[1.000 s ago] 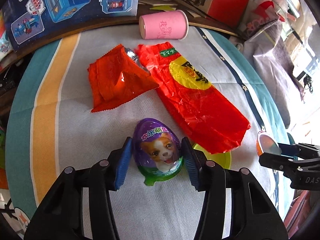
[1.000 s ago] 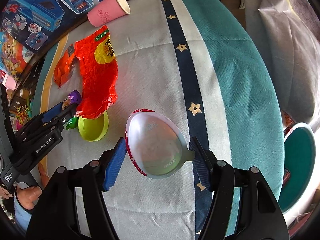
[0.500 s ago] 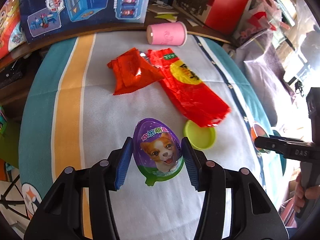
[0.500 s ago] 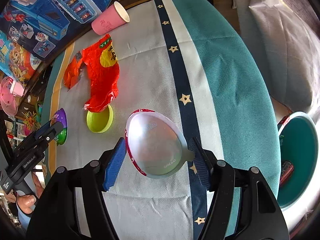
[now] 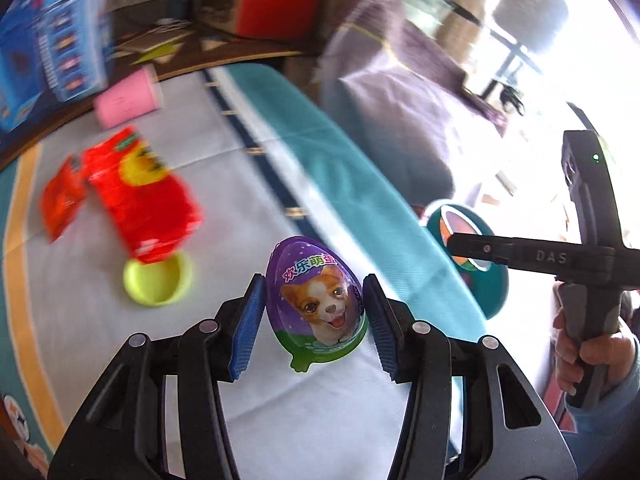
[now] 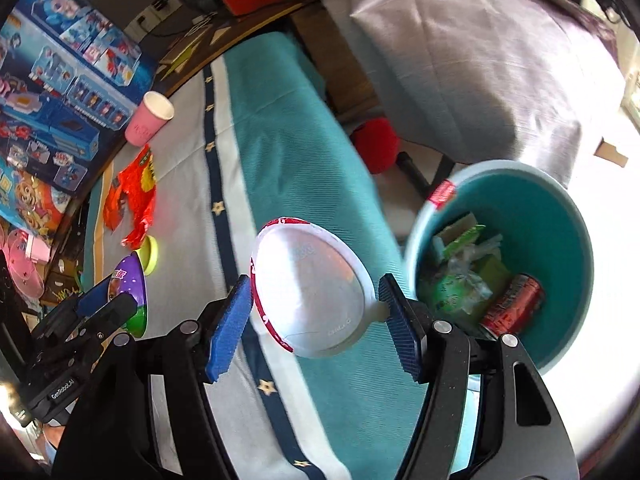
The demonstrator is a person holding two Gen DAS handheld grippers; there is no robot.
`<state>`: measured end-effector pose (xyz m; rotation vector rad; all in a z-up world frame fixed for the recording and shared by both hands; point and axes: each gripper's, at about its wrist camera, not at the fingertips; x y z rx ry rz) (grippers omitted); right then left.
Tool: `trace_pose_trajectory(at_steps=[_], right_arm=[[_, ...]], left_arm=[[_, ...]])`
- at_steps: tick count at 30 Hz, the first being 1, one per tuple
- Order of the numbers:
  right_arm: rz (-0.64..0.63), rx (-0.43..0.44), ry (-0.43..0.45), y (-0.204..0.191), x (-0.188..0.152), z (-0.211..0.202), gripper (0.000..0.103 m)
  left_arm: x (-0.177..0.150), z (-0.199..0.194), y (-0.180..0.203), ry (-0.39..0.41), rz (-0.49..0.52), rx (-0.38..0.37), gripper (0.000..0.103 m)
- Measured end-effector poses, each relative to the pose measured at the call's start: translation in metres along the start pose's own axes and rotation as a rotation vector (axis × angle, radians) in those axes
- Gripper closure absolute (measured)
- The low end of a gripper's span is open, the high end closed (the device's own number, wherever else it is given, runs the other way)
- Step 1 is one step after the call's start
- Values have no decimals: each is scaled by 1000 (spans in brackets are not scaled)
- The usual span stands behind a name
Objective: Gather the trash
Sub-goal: 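Carry the egg and white lid with both tools over the teal bin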
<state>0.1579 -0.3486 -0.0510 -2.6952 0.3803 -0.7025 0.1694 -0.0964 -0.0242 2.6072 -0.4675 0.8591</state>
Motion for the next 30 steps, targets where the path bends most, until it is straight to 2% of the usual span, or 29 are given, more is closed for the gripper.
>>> trace_pose_trajectory(at_steps=[5, 12, 17, 25, 26, 29, 30], right_arm=[[107, -41, 44, 68, -7, -25, 41], [242, -52, 91, 142, -19, -50, 41], [285, -48, 85, 168, -26, -53, 41], [308, -48, 87, 184, -27, -56, 41], [309, -48, 86, 185, -27, -55, 41], [309, -50, 80, 185, -26, -53, 41], [308, -49, 77, 185, -26, -51, 41]], left_arm=[[8, 29, 65, -46, 97, -79, 52], [8, 59, 145, -98, 237, -137, 52], [3, 83, 183, -146, 292, -159, 52], [-7, 116, 216, -210, 334, -175, 51], [-8, 119, 219, -218, 338, -173, 50], [-9, 124, 218, -236, 339, -169, 36], [-9, 125, 218, -236, 341, -160, 27]])
Point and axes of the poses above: each gripper's, at about its wrist camera, not at the fingertips, and z roughly the way its jaws point, y to its right, x to its top, and after that the axes turned 7 degrees about y, right-handed
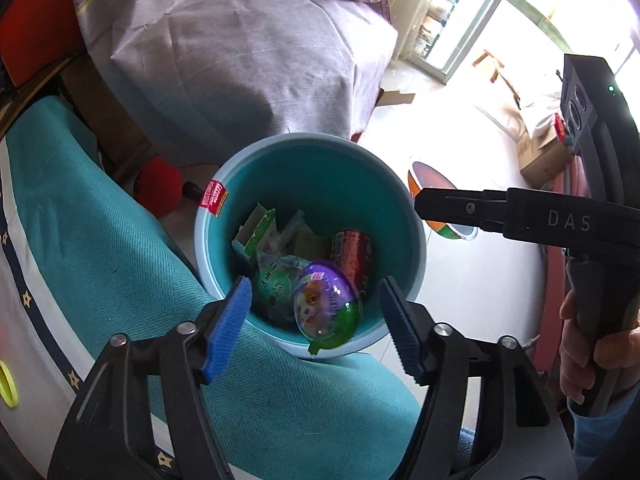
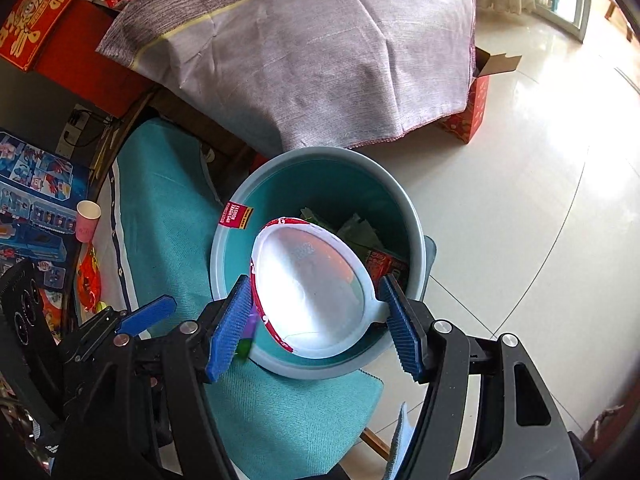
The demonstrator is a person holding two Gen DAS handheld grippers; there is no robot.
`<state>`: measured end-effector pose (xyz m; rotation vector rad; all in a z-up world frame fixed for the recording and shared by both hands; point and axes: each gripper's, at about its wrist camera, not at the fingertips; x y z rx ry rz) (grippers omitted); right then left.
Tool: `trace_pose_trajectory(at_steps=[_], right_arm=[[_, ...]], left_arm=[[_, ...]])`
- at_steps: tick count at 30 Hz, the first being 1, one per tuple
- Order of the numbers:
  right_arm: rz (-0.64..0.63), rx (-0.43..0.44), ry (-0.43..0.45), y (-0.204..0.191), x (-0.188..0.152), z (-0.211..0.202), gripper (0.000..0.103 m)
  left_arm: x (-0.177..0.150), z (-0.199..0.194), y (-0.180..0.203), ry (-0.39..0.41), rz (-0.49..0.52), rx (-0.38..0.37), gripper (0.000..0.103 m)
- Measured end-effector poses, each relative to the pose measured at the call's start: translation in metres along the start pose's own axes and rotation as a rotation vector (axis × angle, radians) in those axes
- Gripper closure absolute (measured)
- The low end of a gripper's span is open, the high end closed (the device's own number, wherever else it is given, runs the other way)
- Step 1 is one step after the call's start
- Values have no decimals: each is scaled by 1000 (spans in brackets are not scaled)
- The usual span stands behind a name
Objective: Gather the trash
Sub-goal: 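Carry the egg and white lid with both tools over the teal bin, then open the left tool to drop the egg while the right tool drops the lid, then move both tools back over the table toward the red wrappers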
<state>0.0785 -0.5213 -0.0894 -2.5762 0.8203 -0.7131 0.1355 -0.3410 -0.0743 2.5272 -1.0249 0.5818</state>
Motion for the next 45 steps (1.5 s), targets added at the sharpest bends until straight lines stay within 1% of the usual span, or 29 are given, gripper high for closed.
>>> trace_pose_trajectory(at_steps=[1, 2, 3, 6, 13, 14, 15, 16, 18, 20, 26, 32, 39, 45], right_arm=[[-1, 0, -3, 0, 0, 1, 41], [-3, 0, -6, -1, 0, 3, 41], [-5, 0, -9, -3, 0, 5, 41], [-10, -2, -20, -7, 0, 11, 41], [-40, -4, -37, -22, 1, 19, 39], [-42, -3, -43, -24, 1, 21, 30], [-40, -6, -43, -26, 1, 21, 25], [-40, -8, -44, -28, 1, 22, 22], [-38, -14, -55, -30, 1, 25, 21], [-32, -24, -63, -32, 1, 28, 19], [-44, -40, -78, -43, -4, 29, 18], [-78, -46, -90, -64, -9, 28, 18], [-137, -45, -114, -100, -20, 34, 17], [-211, -33, -133, -146, -28, 42, 17]], left_arm=[[0, 0, -2, 0, -2, 8, 17], [0, 0, -3, 4, -5, 15, 14], [1, -1, -5, 10, -9, 21, 11], [0, -2, -10, -1, -23, 29, 8], [-7, -2, -21, -12, -47, 36, 8], [-7, -3, -23, -12, -52, 35, 8], [-8, -4, -25, -11, -59, 32, 8], [-9, -5, -27, -10, -65, 29, 8], [-10, -7, -30, -7, -76, 29, 8], [-12, -10, -34, -4, -84, 28, 8], [-19, -20, -46, 10, -114, 31, 8], [-30, -38, -66, 37, -165, 38, 7], [-48, -59, -96, 63, -240, 46, 7], [-65, -83, -123, 102, -305, 65, 7]])
Point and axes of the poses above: each gripper's, at about its wrist camera, not at the fingertips, and z roughly the way its jaws point, y to its right, x to its top, and after that the axes turned 7 degrees about y, right-handed
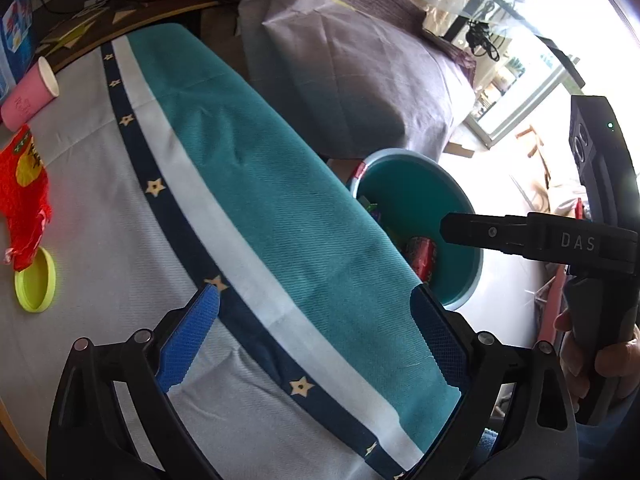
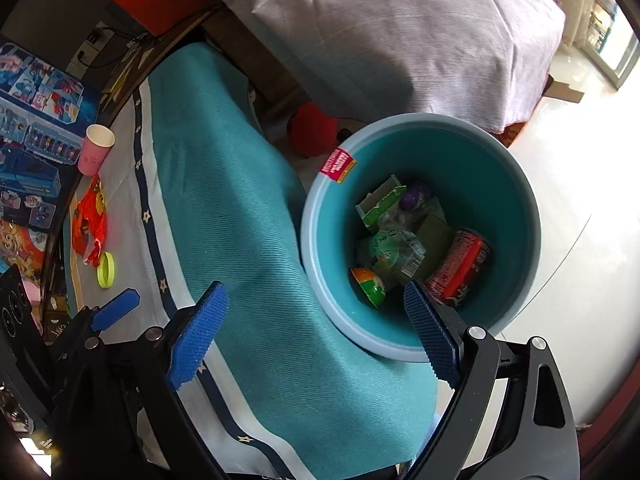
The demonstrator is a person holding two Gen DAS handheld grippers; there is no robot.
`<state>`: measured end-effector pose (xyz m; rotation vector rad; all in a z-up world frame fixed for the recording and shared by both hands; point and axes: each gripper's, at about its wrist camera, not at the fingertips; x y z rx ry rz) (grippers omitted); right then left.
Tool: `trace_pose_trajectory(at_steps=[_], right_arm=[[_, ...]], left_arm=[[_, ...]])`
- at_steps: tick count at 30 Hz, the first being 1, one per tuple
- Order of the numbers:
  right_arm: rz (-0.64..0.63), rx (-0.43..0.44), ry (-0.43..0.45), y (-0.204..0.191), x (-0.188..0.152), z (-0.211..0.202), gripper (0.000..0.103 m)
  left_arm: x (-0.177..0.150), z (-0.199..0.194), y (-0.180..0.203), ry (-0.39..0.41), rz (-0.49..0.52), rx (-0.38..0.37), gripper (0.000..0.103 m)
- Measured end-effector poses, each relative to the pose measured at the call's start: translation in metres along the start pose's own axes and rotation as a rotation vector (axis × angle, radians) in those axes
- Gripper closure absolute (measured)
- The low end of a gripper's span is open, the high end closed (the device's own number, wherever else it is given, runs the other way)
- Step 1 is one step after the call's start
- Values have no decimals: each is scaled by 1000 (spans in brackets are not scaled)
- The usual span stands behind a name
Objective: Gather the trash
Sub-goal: 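Move both tools back over the table toward the red wrappers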
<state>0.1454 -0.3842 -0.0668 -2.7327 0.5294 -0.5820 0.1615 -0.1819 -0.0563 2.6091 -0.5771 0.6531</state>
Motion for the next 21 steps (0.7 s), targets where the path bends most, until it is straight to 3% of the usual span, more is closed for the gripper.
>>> trace_pose_trajectory(at_steps=[10, 21], right_arm=[[-177, 37, -49, -106, 4, 22, 17], [-406, 92, -128, -253, 12, 70, 17]], left_arm=[[-15, -50, -83, 79, -128, 82, 7], [-35, -106, -214, 162, -320, 220, 6]])
Point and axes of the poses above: each gripper's, at about its wrist camera, not at the fingertips, and z roughly the way its jaws point, y to its right, x to its top, and after that the axes turned 7 degrees about y, right-handed
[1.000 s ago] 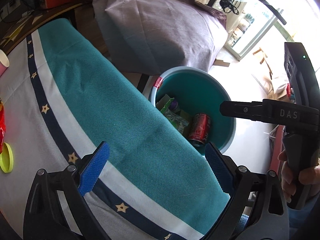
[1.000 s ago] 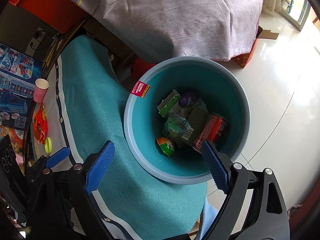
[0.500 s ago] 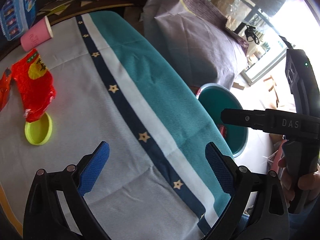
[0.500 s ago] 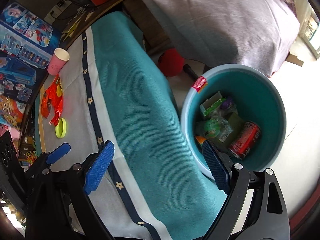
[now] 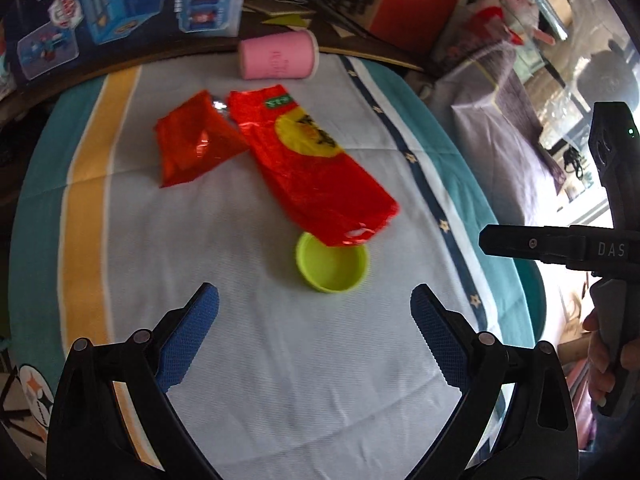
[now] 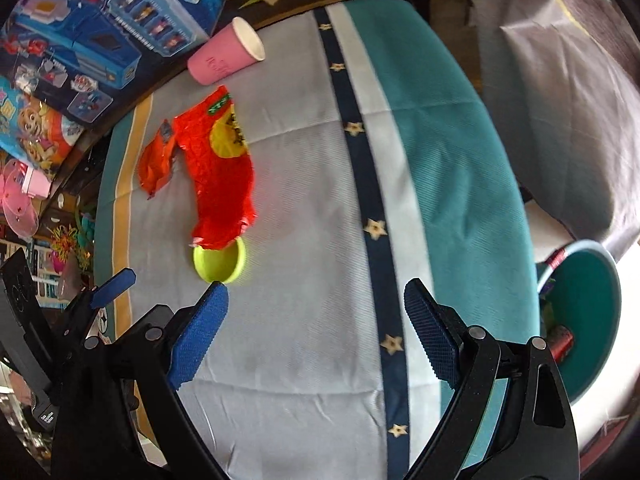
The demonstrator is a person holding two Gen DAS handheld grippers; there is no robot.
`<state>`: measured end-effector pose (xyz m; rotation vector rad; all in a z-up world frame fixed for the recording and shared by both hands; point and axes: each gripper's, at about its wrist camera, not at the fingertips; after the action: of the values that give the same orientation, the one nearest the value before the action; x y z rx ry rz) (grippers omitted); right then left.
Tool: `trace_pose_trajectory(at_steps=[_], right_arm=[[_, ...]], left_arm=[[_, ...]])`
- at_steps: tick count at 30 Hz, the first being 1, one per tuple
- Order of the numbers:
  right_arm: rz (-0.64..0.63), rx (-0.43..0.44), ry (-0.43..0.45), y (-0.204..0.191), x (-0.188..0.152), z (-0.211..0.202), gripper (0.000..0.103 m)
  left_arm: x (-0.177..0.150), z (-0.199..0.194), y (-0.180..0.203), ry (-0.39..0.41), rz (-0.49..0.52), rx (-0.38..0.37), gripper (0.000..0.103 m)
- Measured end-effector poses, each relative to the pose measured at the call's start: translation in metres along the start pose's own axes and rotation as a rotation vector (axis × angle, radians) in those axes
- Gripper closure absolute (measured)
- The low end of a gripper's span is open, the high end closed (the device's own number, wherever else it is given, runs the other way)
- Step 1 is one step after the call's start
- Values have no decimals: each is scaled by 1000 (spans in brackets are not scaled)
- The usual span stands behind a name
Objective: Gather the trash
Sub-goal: 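Move both tools back over the table toward the red wrappers, then grip the orange wrapper with the left tool while the right tool grips the long red bag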
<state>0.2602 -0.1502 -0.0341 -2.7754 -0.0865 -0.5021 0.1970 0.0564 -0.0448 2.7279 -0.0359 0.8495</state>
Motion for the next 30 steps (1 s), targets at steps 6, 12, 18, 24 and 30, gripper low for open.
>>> trace_pose_trajectory(at_steps=[6, 12, 18, 24, 30], right_arm=[[-69, 2, -59, -50, 29, 49, 17], [-105, -23, -97, -74, 41, 86, 17], [-139, -67, -90, -85, 47, 104, 17], [-228, -147, -50, -101, 43, 114, 19], [-325, -171, -12, -113, 35, 105, 62]], left_arm=[[11, -1, -55, 25, -52, 60, 6], [17, 6, -90, 24, -97, 76, 6], [18, 12, -108, 20, -118, 75, 6], [21, 17, -113, 17, -123, 69, 6], [27, 23, -109, 22, -123, 59, 6]])
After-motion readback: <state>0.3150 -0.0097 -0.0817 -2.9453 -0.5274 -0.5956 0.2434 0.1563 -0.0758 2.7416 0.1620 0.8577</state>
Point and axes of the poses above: each gripper's, at about its wrist camera, not at the fingertips, and z roughly the way its jaws point, y to its right, x to its top, and after that the axes turned 7 degrees about y, right-handed
